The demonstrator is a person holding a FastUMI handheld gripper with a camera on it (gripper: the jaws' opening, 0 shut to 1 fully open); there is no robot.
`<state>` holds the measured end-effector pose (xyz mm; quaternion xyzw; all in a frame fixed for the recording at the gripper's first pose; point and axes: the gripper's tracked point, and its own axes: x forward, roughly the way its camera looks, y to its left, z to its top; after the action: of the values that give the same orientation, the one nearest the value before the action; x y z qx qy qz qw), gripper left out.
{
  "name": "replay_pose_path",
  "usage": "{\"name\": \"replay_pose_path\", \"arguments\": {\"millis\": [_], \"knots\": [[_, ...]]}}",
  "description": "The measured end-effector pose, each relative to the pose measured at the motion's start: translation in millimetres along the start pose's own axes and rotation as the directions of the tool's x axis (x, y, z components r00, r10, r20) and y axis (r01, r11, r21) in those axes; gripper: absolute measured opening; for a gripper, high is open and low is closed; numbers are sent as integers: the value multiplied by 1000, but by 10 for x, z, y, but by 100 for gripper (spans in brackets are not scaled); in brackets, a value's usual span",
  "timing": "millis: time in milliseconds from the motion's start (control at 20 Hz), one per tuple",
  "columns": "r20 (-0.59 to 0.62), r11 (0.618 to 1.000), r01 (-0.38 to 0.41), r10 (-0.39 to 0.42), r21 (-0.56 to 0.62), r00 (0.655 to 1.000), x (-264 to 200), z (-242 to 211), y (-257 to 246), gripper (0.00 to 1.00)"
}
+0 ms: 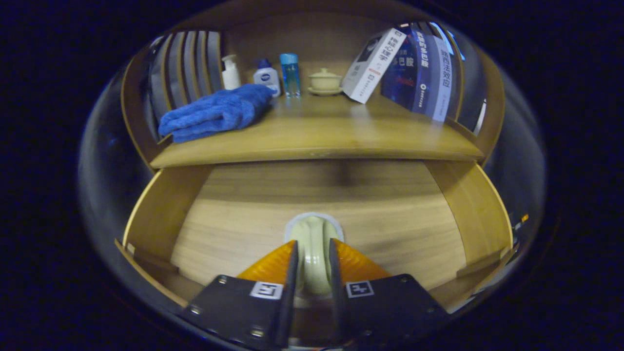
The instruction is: Pull open the drawer, take out the items inside it, and place them on the countertop above the cabinet.
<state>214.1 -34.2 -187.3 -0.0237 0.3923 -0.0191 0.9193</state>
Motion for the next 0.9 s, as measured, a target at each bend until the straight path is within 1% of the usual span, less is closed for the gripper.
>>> {"name": "replay_pose_path", "arguments": {"millis": [50, 100, 150, 250, 350, 400, 450, 500, 550, 600, 650, 700, 800, 900], "knots": [[9, 999, -39, 39, 6, 999, 1, 7, 93, 18], [23, 996, -86, 86, 3, 996, -39, 23, 183, 18], [45, 994, -105, 105, -2, 993, -83, 46, 241, 18], [97, 994, -110, 110, -6, 989, -166, 94, 270, 18], [149, 990, -141, 142, -16, 979, -270, 139, 361, 18], [177, 990, -141, 144, -31, 974, -310, 170, 366, 18], [185, 992, -122, 128, -40, 974, -321, 168, 324, 18], [169, 992, -118, 126, -52, 978, -300, 122, 315, 18], [157, 988, -143, 149, -52, 976, -301, 90, 358, 18], [156, 989, -141, 146, -44, 977, -268, 151, 343, 15], [173, 991, -127, 132, -35, 976, -333, 169, 277, 12], [194, 992, -128, 129, -19, 972, -375, 228, 239, 12], [236, 987, -161, 153, 16, 960, -470, 363, 257, 12], [274, 984, -176, 160, 35, 948, -599, 497, 222, 12]]}}
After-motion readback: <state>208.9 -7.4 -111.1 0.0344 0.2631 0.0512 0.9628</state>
